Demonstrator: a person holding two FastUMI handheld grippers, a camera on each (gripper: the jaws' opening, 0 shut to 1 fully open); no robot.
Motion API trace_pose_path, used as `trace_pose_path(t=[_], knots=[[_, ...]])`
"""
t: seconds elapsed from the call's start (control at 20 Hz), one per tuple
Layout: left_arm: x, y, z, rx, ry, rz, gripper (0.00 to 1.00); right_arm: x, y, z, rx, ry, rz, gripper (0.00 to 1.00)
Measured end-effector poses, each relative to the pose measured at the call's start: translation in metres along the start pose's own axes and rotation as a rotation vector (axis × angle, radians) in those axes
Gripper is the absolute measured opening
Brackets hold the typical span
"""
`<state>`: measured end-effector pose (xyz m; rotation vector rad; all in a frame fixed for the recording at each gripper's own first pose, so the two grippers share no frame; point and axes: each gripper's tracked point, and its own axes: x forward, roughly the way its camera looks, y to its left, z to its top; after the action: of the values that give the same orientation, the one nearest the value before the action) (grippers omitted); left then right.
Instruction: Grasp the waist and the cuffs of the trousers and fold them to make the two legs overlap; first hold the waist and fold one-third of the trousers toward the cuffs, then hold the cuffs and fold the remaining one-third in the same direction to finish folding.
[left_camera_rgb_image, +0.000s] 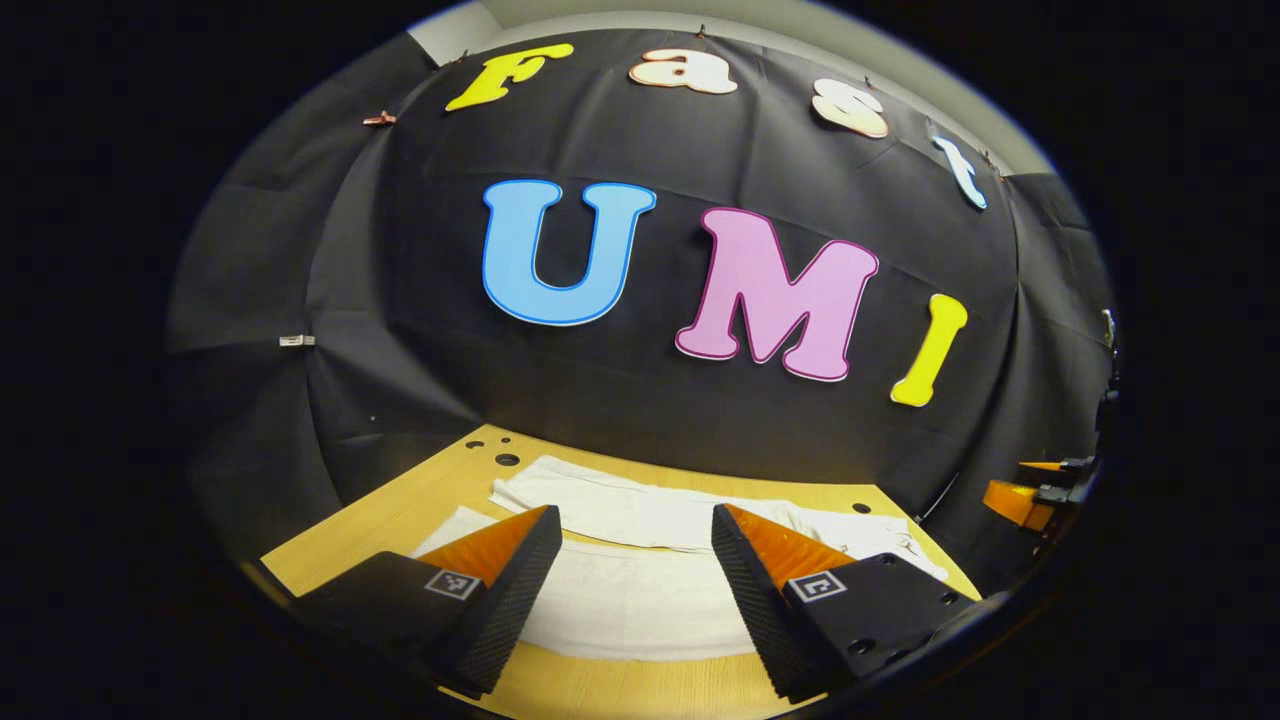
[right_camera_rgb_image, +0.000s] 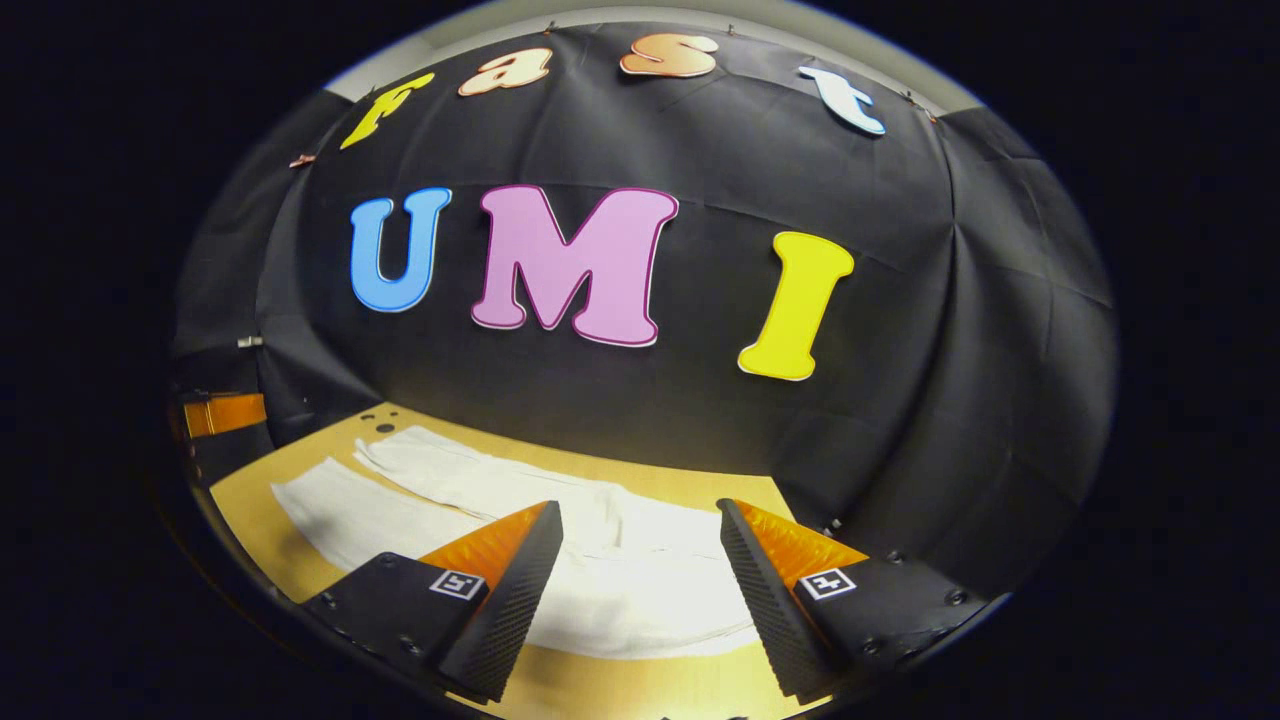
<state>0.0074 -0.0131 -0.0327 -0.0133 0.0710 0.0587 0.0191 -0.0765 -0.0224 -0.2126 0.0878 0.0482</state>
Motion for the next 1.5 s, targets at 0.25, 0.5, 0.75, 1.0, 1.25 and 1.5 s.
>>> trace_pose_path(t=[0.25, 0.5, 0.75, 1.0, 1.25, 1.5], knots=[[0.005, -0.003, -0.022, -0.017, 0.04, 0.008, 0.95, 0.011, -0.061, -0.037, -0.044, 0.091, -0.045, 0.98], [0.005, 0.001, -0.056, -0.029, 0.111, 0.045, 0.96, 0.026, -0.124, -0.106, -0.256, 0.264, -0.073, 0.98], [0.005, 0.012, -0.082, -0.015, 0.169, 0.113, 0.96, 0.051, -0.154, -0.186, -0.58, 0.397, 0.085, 0.96], [0.007, 0.01, -0.091, -0.004, 0.192, 0.154, 0.96, 0.072, -0.161, -0.242, -0.832, 0.431, 0.214, 0.98], [0.013, 0.004, -0.1, 0.033, 0.226, 0.167, 0.96, 0.08, -0.149, -0.29, -1.012, 0.467, 0.384, 0.98], [0.021, 0.0, -0.119, 0.044, 0.275, 0.167, 0.96, 0.104, -0.139, -0.298, -1.111, 0.424, 0.411, 0.87]])
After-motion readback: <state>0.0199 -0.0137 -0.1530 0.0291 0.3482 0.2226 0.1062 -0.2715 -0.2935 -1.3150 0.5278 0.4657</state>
